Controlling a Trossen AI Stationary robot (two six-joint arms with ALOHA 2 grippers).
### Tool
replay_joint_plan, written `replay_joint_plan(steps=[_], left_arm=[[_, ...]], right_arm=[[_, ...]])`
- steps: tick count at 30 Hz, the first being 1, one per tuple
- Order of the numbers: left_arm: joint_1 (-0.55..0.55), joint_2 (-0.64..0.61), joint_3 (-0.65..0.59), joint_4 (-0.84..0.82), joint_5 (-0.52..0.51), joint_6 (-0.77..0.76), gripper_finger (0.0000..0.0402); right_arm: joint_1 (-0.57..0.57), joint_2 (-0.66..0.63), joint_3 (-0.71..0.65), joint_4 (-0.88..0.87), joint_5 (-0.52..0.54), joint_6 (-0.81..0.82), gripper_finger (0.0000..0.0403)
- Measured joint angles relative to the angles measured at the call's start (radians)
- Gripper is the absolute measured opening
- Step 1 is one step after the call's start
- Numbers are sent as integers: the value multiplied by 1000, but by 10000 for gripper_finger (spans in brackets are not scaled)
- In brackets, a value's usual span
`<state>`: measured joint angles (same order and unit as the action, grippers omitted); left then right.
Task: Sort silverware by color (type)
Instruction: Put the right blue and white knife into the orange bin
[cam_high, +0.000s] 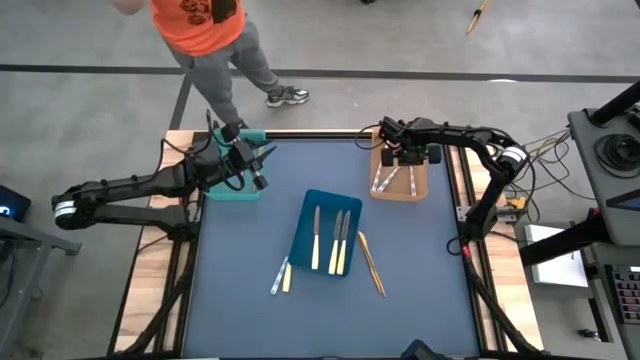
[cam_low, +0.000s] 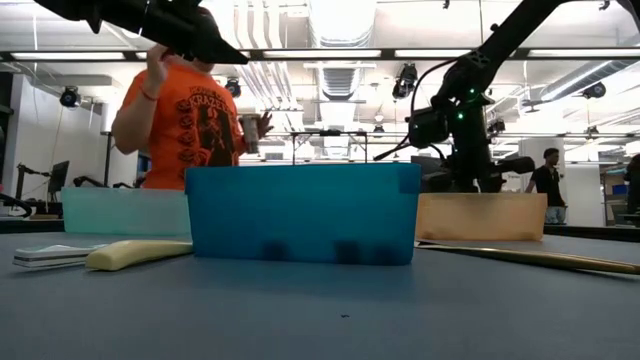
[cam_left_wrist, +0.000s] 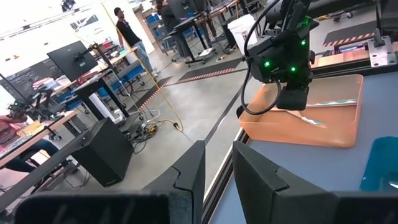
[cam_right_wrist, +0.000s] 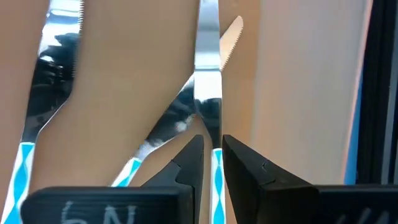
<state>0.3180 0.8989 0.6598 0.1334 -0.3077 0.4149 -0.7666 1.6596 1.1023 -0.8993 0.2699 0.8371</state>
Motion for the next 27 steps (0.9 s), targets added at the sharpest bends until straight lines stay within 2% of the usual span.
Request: replay_joint_plan(steps=[18,23,27], left_arm=[[0,0,0,-10,0,10,64],[0,0,0,-10,0,11,64],[0,0,0,-9,0,11,64]], right_arm=[[51,-1,40,28,-23,30,54],[53,-1,40,54,-72,35,54],[55,-1,40,56,-189,38,54]])
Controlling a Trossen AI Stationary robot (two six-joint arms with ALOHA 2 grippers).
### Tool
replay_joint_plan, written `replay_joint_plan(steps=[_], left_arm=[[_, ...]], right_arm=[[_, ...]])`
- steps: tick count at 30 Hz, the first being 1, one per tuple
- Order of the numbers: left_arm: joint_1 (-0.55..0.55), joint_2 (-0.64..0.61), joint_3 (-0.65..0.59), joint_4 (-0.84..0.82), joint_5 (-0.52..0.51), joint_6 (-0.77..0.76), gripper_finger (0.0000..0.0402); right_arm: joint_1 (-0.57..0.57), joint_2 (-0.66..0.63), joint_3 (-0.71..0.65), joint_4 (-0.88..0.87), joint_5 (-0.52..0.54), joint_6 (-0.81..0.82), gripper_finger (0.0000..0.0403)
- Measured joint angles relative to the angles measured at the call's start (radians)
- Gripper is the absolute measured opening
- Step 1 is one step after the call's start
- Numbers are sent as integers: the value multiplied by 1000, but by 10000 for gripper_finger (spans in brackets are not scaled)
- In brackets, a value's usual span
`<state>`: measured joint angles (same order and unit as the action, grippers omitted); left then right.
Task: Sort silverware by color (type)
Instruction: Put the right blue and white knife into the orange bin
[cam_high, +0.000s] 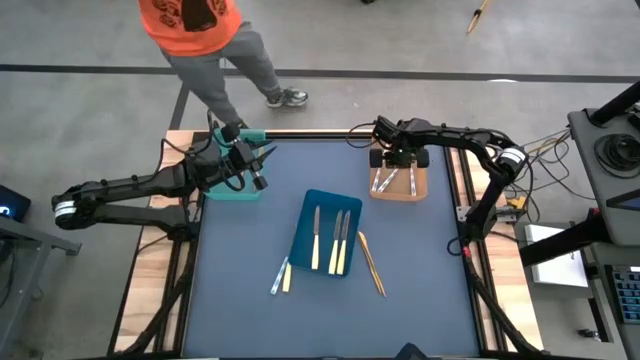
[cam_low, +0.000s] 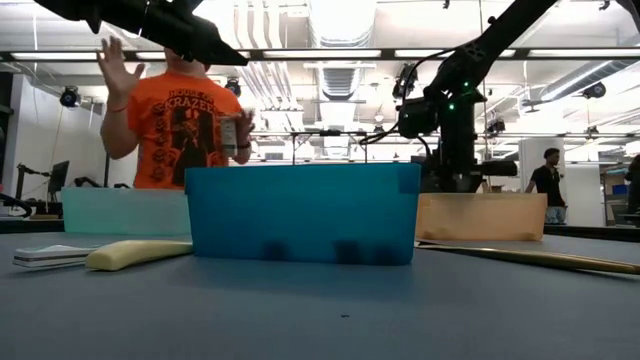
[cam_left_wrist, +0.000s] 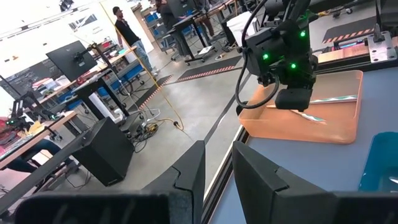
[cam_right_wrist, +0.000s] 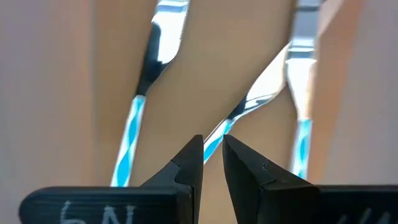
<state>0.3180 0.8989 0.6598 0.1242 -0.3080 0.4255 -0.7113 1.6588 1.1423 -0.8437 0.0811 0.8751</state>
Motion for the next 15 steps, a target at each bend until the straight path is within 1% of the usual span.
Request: replay_joint_plan(steps=[2,5,7,12,15], left_arm=[[0,0,0,0,0,0,64],[0,0,0,0,0,0,64],[0,0,0,-6,0,0,64],[1,0,0,-36,0,4,64],[1,0,-2,-36,0,1,64]], right_arm=[[0,0,0,0,-7,4,54],[-1,0,0,0,-12,76,54],[-2,0,0,2,-35,115,54],[-9,0,-1,4,-110,148,54],[-9,0,-1,4,-114,154,54]])
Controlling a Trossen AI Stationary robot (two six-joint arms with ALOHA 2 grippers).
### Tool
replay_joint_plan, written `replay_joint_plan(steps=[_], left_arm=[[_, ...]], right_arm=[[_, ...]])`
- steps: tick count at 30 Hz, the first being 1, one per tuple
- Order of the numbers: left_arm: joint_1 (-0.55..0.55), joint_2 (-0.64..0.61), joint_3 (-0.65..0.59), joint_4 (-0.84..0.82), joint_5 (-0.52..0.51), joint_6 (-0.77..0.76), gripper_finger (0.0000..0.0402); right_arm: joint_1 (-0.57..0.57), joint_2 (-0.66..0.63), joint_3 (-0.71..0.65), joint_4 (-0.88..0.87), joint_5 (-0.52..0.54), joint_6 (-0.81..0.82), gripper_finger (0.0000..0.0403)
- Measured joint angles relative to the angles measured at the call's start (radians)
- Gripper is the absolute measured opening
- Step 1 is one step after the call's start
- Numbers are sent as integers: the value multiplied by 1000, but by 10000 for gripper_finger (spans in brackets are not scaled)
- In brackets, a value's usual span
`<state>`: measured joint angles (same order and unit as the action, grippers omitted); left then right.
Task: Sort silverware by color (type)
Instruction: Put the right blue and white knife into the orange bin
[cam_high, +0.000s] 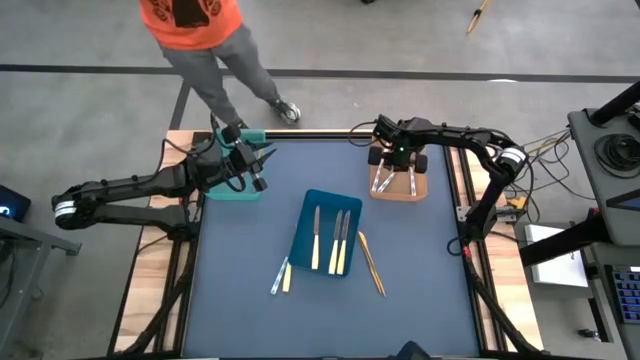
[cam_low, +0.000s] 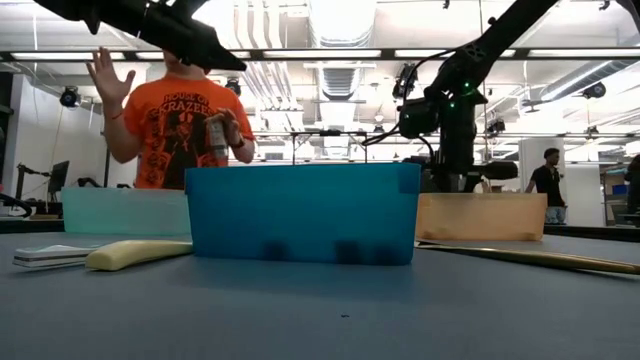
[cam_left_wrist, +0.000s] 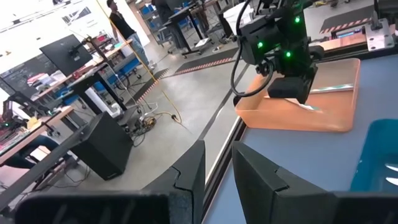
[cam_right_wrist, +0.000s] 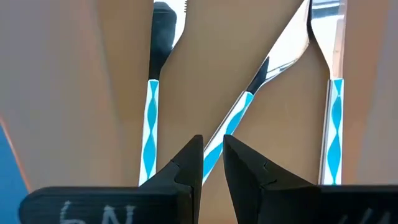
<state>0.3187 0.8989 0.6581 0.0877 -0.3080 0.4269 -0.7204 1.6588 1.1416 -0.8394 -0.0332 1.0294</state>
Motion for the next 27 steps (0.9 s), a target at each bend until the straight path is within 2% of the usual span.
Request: replay_joint_plan(steps=[2,5,8,11,16,23,27], left_arm=[[0,0,-7,0,0,1,64],[0,0,-25,-1,-10,10,64],[5,0,-31,0,-65,13,64],[7,0,-32,0,-129,8,64],[6,0,-33,-12,-173,-6,64],[6,0,-33,-14,-175,-17,64],[6,0,-33,-15,-180,-17,64]], right_arm=[[-5,0,0,0,4,2,53],[-21,0,-1,-6,-49,39,37],[-22,0,-1,3,24,59,15],[-22,0,-5,-4,28,99,16],[-21,0,-10,-18,-1,114,57],[-22,16,-35,-16,-1,167,144],[-22,31,-38,-9,0,177,177]])
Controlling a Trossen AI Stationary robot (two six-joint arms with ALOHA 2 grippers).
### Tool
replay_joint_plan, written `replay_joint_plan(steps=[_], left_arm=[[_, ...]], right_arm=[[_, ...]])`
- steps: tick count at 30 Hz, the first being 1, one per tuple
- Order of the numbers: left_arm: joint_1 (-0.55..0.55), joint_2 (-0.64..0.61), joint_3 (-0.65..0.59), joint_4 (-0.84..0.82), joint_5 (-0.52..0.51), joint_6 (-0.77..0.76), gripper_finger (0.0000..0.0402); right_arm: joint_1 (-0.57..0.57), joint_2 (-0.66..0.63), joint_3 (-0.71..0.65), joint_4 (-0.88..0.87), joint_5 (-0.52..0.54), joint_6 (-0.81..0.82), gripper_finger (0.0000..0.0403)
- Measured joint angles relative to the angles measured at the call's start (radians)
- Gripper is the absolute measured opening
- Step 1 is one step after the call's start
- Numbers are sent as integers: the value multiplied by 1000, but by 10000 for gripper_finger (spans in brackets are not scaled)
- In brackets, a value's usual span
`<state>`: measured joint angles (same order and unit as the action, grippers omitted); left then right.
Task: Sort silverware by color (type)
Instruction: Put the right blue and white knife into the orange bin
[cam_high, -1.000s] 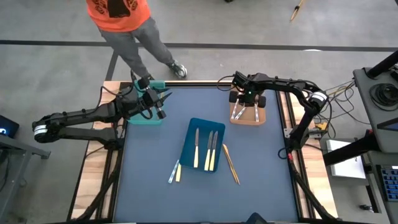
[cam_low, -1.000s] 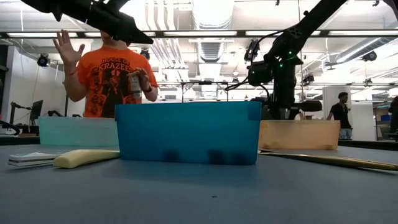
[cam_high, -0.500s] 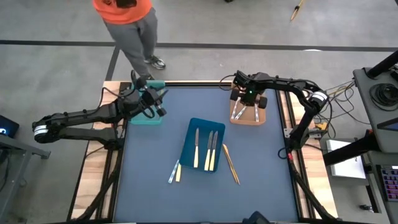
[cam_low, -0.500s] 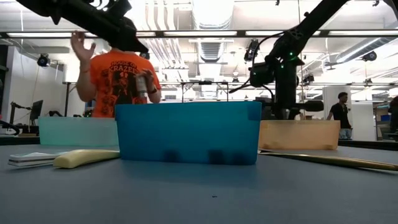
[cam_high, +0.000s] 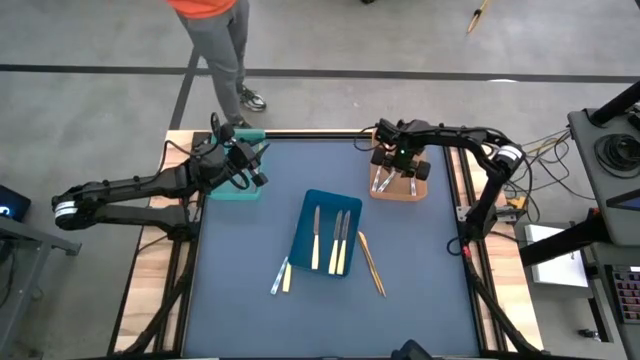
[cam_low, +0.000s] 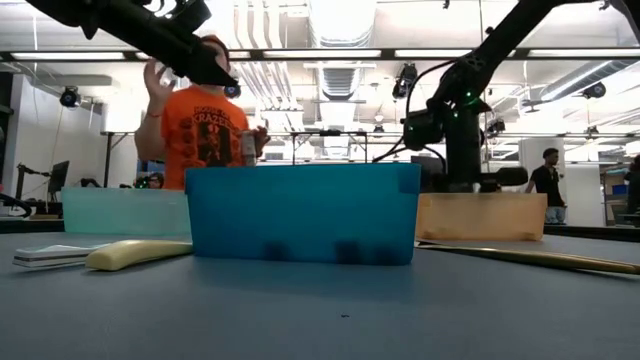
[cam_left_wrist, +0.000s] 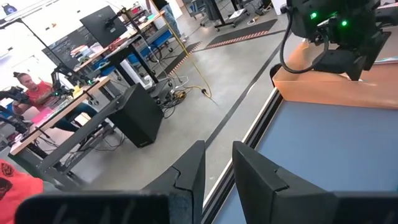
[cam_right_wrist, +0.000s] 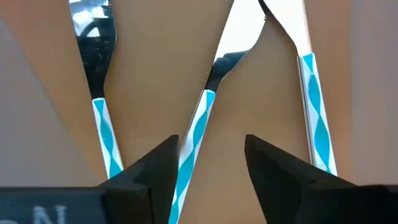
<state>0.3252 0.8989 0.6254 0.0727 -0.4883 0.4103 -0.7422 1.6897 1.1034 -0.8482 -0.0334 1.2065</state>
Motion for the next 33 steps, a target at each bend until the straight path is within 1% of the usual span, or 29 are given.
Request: replay_joint_plan(steps=[4,8,13,25,29,33], left_arm=[[0,0,0,0,0,0,64],[0,0,0,-1,0,0,64],[0,0,0,-1,0,0,64],[0,0,0,0,0,0,64],[0,0,0,0,0,0,64],[0,0,0,0,0,0,64]], right_arm=[[0,19,0,30,4,1,186],[0,37,0,53,8,5,173],[0,45,0,52,8,15,140],[0,46,0,60,8,41,40],[0,46,0,65,8,42,25],[0,46,0,68,8,52,23]])
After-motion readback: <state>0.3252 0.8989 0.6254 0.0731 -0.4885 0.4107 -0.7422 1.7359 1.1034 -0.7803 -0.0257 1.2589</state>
